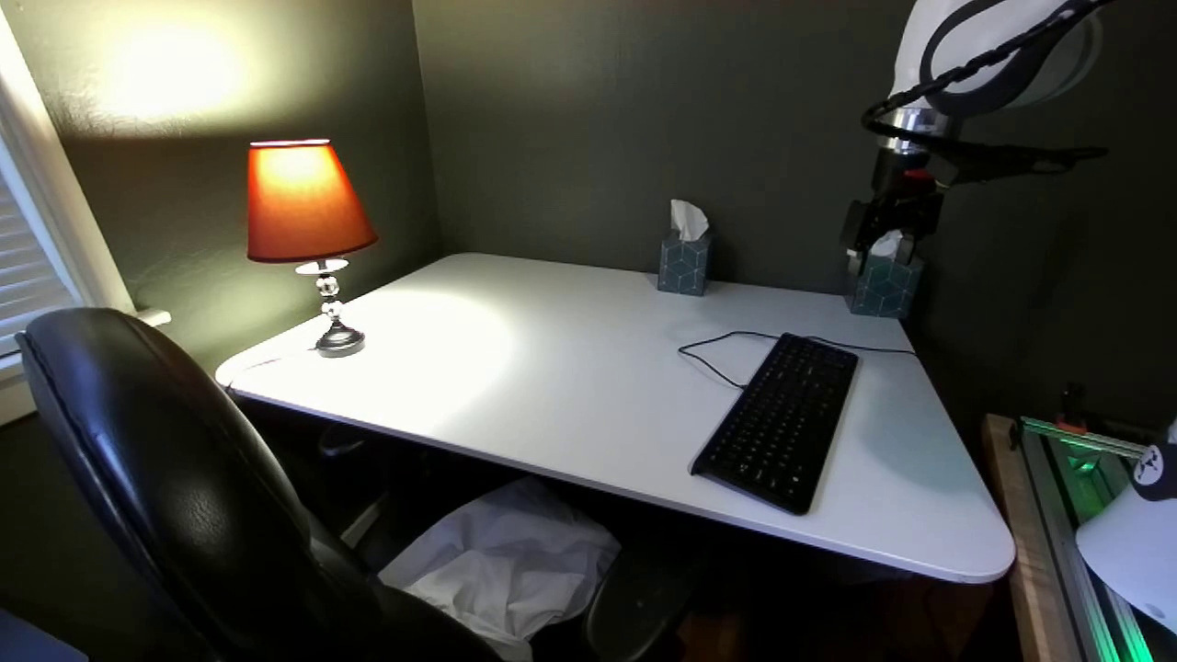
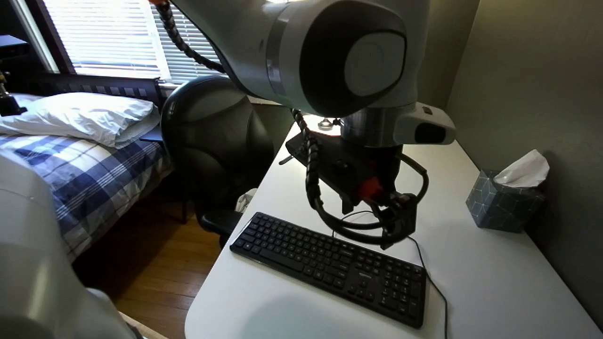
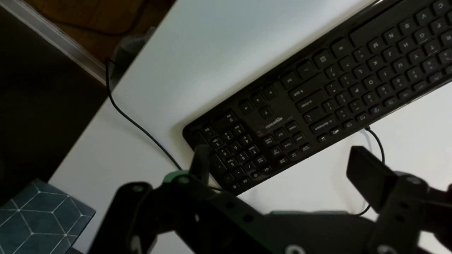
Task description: Press a button on the keyboard
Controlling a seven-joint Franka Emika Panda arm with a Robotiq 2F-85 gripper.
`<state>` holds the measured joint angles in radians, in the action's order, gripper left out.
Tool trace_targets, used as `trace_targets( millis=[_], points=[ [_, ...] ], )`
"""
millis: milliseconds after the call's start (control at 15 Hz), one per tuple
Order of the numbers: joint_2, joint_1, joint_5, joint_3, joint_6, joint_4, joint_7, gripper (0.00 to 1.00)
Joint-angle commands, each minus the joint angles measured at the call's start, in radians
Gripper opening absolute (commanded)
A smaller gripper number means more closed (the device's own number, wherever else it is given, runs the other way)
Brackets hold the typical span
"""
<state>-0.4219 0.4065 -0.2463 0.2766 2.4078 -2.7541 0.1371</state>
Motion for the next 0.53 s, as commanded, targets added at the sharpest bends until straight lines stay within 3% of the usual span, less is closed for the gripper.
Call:
trace_targets(
  millis=[0, 467],
  points=[
    [-0.011, 0.014, 0.008, -0.015, -0.002, -0.005, -0.006, 1.00],
    [-0.023, 0.017, 0.007, -0.018, -0.002, -0.007, -0.006, 1.00]
  ],
)
